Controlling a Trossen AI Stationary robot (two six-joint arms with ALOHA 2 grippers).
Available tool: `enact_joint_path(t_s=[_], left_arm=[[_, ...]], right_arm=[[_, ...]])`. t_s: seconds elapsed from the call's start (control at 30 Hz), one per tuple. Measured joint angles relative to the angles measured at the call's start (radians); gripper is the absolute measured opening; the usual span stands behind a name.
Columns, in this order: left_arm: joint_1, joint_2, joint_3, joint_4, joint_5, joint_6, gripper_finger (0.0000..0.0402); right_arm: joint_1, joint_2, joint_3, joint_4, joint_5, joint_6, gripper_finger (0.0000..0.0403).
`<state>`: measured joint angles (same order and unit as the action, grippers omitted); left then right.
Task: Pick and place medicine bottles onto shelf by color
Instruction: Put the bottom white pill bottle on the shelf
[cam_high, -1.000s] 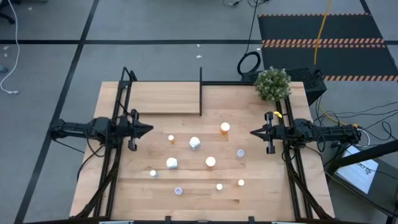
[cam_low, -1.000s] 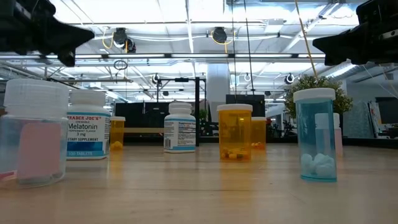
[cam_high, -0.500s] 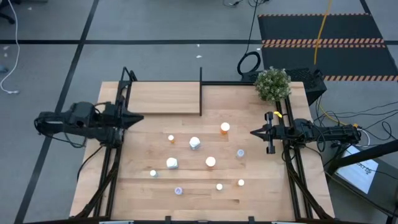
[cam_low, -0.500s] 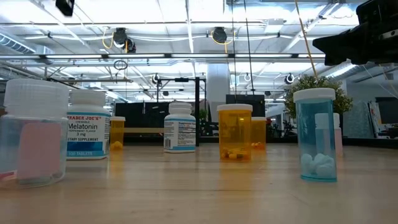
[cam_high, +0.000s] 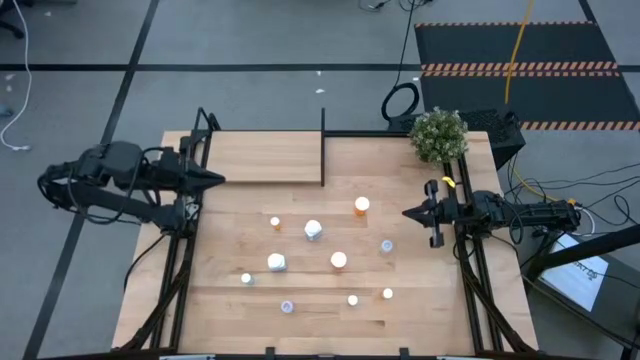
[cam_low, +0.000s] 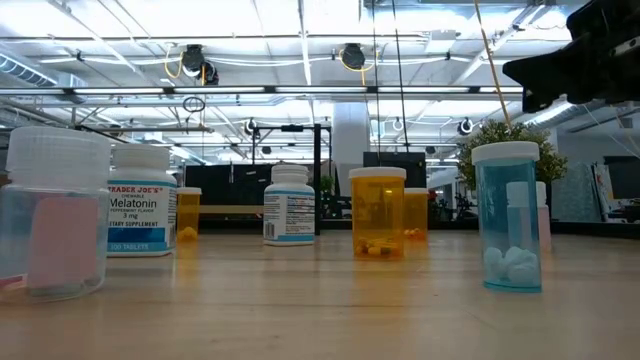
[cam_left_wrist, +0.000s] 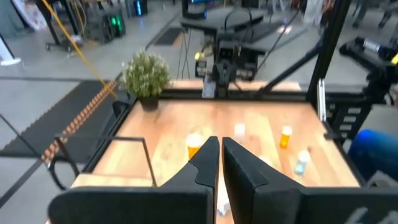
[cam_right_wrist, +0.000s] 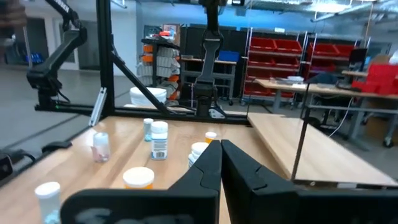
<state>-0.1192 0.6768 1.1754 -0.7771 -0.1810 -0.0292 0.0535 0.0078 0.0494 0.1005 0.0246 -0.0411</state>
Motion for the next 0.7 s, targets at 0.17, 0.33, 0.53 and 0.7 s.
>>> enact_joint_path(t_s=[0.17,0.33,0.53,0.7], left_arm=[[0.000,0.043,0.008,-0.022,0.000,-0.008,0.0024],[0.000,0.064,-0.013,-0.022,0.000,-0.006,0.0024],[0.000,0.077,-0.079,0.031,0.000,-0.004,0.0024],[-0.001,0.075,-0.166,0.092,-0.002,-0.003,0.0024]], right_arm=[[0.000,0.000,0.000,0.000,0.000,0.091,0.0000],[0.000,0.000,0.002,0.032,0.105,0.267,0.0000],[-0.001,0.031,0.118,0.064,0.106,0.289,0.0000],[0.000,0.165,0.329,-0.068,0.103,0.283,0.0000]])
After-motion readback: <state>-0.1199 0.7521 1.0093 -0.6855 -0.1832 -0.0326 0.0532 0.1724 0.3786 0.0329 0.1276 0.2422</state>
